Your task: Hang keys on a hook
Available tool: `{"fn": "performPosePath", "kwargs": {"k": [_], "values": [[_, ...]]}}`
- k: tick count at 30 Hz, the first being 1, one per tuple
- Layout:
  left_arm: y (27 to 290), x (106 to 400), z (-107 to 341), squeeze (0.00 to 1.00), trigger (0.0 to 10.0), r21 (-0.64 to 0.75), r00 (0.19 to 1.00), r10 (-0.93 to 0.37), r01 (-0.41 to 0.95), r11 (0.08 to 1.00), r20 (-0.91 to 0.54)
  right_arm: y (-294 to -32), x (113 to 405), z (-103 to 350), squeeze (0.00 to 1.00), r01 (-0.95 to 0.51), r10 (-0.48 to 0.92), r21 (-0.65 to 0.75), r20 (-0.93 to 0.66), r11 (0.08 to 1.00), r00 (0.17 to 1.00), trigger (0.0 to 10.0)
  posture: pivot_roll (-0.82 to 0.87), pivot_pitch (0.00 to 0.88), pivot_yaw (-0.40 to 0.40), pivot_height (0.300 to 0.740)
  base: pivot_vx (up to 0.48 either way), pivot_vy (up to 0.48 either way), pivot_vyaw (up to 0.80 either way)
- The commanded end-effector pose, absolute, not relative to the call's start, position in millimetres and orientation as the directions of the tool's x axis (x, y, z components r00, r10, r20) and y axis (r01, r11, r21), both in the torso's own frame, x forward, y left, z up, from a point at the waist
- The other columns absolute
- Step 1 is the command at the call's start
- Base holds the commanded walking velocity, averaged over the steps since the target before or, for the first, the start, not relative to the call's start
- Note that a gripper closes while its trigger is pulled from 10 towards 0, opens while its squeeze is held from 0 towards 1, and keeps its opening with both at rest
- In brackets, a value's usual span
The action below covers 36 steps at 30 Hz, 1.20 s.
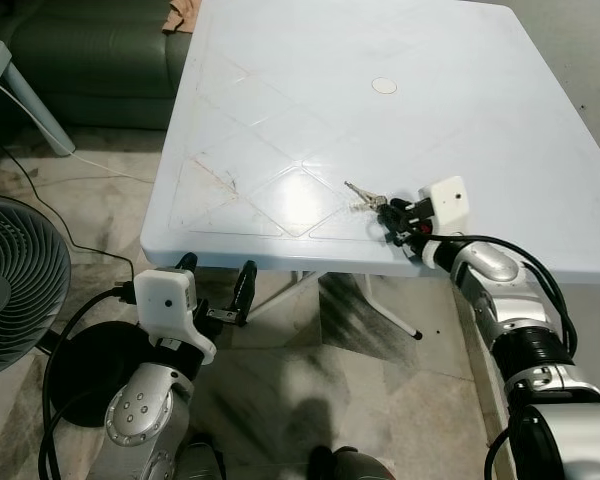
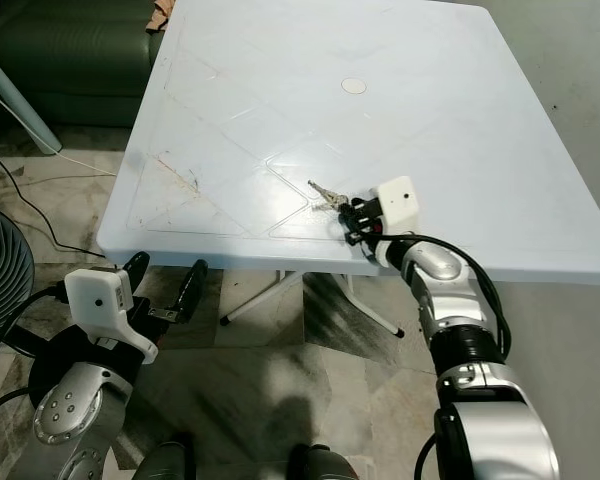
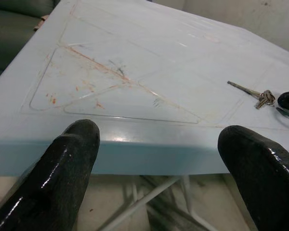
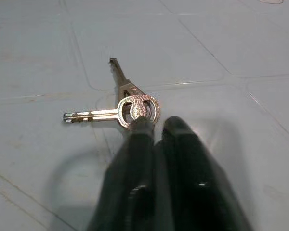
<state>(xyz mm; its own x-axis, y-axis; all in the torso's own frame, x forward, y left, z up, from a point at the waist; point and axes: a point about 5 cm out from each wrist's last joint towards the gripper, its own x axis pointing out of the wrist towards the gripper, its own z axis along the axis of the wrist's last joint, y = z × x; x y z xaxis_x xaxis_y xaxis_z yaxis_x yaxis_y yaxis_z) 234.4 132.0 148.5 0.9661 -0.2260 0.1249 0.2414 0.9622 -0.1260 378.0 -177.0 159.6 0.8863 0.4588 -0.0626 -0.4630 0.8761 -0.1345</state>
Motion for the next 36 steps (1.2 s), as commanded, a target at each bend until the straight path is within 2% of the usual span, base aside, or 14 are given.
{"fn": "performPosePath", "kwargs": {"k": [1,6,7,8,9,10,11,12,21,30,36], "values": [[130.7,234.2,145.3,0.00,10.0,-0.131,0.966,-0.230,0.244,0.961,0.114,-182.4,375.3,154.8,0.00,-0.459,0.452,-0.132,-0.074,0.879,0.889,0.0,0.07,0.255,-0.107,0.732,0.000,0.000,0.00],[130.5,234.4,145.6,0.00,10.0,-0.129,0.966,-0.231,0.245,0.961,0.116,-179.6,375.6,156.0,0.00,-0.470,0.465,-0.124,-0.068,0.874,0.882,0.0,0.07,0.254,-0.108,0.732,0.000,0.000,0.00],[130.8,234.3,145.7,0.00,10.0,-0.129,0.966,-0.230,0.244,0.961,0.116,-179.2,375.7,156.0,0.00,-0.470,0.465,-0.124,-0.068,0.874,0.883,3.5,0.07,0.254,-0.108,0.732,0.000,0.000,0.00],[131.0,234.1,145.8,0.00,10.0,-0.129,0.966,-0.229,0.244,0.961,0.117,-178.8,375.7,156.0,0.00,-0.472,0.467,-0.120,-0.069,0.874,0.882,4.8,0.07,0.254,-0.109,0.732,0.000,0.000,0.00],[131.1,234.1,145.8,0.00,10.0,-0.129,0.966,-0.229,0.243,0.961,0.117,-178.5,375.8,155.9,0.00,-0.472,0.467,-0.117,-0.070,0.874,0.881,4.8,0.07,0.254,-0.109,0.732,0.000,0.000,0.00],[131.1,234.4,145.9,0.00,10.0,-0.129,0.967,-0.228,0.242,0.962,0.117,-178.2,376.2,156.4,0.00,-0.472,0.467,-0.118,-0.068,0.874,0.881,5.8,0.07,0.254,-0.109,0.732,0.000,0.000,0.00],[131.1,234.6,145.8,0.00,10.0,-0.129,0.967,-0.227,0.242,0.962,0.117,-178.2,376.3,156.7,0.00,-0.471,0.467,-0.120,-0.066,0.874,0.882,5.8,0.07,0.254,-0.109,0.732,0.000,0.000,0.00],[131.0,234.4,145.7,0.00,10.0,-0.130,0.967,-0.227,0.242,0.962,0.117,-177.5,376.4,154.7,1.00,-0.485,0.479,-0.083,-0.085,0.871,0.874,10.0,0.07,0.254,-0.109,0.732,0.000,0.000,0.00],[130.3,234.6,145.8,0.00,10.0,-0.131,0.967,-0.225,0.240,0.962,0.121,-171.8,377.1,156.8,1.00,-0.502,0.499,-0.048,-0.068,0.863,0.864,10.0,0.08,0.250,-0.114,0.732,0.000,0.000,0.00],[131.0,238.2,148.0,0.00,10.0,-0.126,0.965,-0.225,0.242,0.962,0.133,-167.2,377.6,168.0,1.00,-0.475,0.474,0.030,0.039,0.880,0.880,10.0,0.08,0.235,-0.112,0.732,0.000,0.000,0.00],[130.9,240.6,148.3,0.00,10.0,-0.124,0.964,-0.228,0.245,0.962,0.138,-164.2,371.8,162.7,1.00,-0.473,0.471,0.050,0.048,0.880,0.881,10.0,0.08,0.221,-0.108,0.732,0.000,0.000,0.00]]}}
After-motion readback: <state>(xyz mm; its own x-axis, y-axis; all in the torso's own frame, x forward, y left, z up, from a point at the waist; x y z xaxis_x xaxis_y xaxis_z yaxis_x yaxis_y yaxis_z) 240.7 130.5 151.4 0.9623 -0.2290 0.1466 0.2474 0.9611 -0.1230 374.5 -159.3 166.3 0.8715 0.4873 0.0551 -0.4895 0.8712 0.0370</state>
